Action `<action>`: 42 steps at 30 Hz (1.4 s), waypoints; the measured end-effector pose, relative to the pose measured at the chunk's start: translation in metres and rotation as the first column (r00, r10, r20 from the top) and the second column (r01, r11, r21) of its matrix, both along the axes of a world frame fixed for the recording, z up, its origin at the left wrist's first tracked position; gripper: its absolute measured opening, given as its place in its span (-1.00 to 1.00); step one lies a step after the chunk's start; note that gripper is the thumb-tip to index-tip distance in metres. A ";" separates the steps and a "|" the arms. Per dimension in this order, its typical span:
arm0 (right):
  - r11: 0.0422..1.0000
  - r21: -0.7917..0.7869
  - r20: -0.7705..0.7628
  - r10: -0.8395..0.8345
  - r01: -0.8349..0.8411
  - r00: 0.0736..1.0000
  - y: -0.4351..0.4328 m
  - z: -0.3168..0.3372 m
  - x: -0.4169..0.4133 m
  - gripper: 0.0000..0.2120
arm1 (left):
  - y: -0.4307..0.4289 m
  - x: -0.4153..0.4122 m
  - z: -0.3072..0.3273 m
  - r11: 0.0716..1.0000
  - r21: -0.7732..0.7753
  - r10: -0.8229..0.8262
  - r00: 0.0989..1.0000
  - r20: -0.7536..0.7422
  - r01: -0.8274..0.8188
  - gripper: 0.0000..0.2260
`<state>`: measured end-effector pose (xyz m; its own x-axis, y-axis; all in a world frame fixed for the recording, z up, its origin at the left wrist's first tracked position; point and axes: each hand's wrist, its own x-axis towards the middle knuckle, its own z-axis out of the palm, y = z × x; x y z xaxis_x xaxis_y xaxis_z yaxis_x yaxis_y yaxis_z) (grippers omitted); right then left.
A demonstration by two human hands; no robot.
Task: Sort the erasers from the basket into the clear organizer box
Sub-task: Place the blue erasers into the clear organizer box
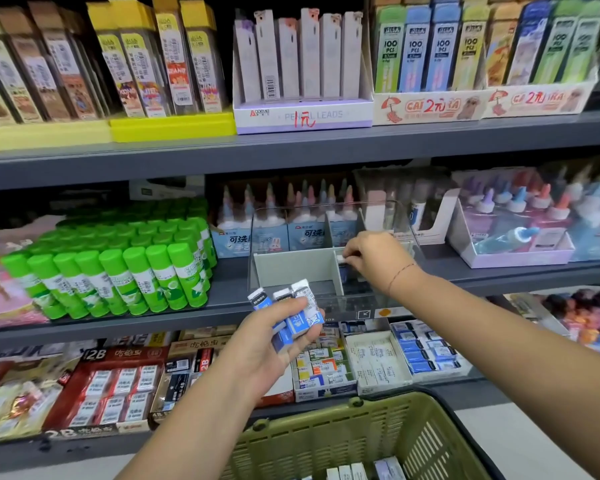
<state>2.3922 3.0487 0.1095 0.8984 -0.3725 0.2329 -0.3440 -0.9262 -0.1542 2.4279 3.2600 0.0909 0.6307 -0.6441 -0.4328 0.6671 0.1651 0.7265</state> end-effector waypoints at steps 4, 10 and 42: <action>0.987 0.149 0.226 0.023 -0.058 0.974 0.017 0.012 -0.018 -0.79 | 0.000 -0.002 0.001 1.000 0.007 -0.009 0.999 0.049 0.009 -0.71; 0.558 0.783 0.181 0.216 -0.273 0.960 0.063 0.023 -0.036 -0.98 | -0.002 -0.007 0.000 0.997 0.031 -0.080 0.973 0.218 0.075 -0.84; 0.970 0.231 0.228 0.014 -0.069 0.973 0.017 0.015 -0.023 -0.76 | 0.001 -0.008 -0.002 0.998 -0.032 -0.045 0.999 -0.002 0.045 -0.61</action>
